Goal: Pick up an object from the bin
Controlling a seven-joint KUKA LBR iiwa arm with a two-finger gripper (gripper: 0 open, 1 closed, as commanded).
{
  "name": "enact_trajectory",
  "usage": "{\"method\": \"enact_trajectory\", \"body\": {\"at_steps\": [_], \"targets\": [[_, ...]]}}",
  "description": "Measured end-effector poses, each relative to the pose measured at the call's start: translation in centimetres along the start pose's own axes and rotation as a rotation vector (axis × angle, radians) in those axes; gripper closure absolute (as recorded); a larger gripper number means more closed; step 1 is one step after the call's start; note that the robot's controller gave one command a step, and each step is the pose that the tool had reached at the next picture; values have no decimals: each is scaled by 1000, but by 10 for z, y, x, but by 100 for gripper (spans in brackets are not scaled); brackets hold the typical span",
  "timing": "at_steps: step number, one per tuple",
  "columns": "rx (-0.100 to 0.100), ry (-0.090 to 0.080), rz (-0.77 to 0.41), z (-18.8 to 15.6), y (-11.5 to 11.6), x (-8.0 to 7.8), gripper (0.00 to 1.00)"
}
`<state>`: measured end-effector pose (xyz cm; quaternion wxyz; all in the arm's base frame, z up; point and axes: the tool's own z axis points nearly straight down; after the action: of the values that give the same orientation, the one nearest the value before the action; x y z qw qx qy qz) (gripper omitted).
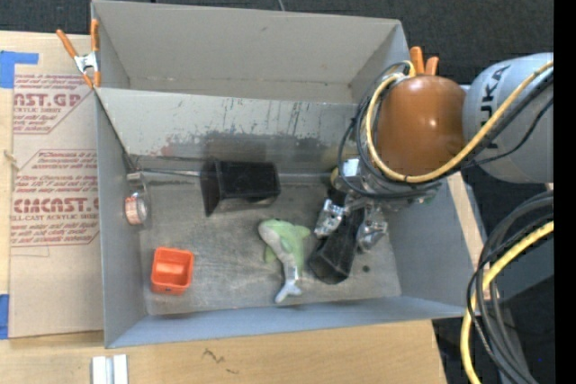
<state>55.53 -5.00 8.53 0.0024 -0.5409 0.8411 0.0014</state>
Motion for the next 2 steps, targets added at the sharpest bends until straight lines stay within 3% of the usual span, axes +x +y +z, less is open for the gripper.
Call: {"method": "enact_trajectory", "body": {"at_steps": [2], "targets": [[-4,4,2,-13,1,1,100]]}}
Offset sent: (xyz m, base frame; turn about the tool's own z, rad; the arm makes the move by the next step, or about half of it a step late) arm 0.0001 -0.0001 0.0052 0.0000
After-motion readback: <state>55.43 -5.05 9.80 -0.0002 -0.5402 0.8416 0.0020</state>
